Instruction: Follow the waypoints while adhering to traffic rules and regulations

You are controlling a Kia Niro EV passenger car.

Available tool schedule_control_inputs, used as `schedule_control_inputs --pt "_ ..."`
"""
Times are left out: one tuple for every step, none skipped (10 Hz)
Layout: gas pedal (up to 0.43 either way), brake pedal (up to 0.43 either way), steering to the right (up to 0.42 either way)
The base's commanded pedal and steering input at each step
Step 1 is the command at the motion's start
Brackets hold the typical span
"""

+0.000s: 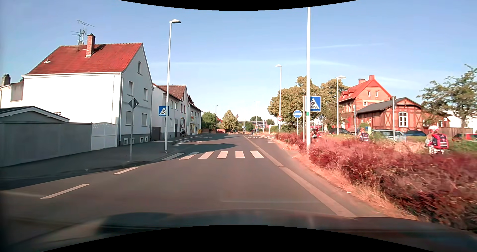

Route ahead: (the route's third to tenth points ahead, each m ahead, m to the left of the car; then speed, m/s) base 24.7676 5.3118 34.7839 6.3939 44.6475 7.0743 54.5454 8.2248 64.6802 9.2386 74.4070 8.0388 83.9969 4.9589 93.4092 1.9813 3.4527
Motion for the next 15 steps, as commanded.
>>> schedule_control_inputs --pt "0.0 0.232 -0.087" --pt "0.0 0.232 -0.078" --pt "0.0 0.238 -0.063" --pt "0.0 0.238 -0.05" --pt "0.0 0.244 -0.036" --pt "0.0 0.232 -0.025" --pt "0.0 0.244 -0.015" --pt "0.0 0.244 -0.01" --pt "0.0 0.244 -0.01" --pt "0.0 0.244 -0.01" --pt "0.0 0.25 -0.01" --pt "0.0 0.25 -0.01" --pt "0.0 0.244 -0.011" --pt "0.0 0.244 -0.011" --pt "0.0 0.244 -0.01"
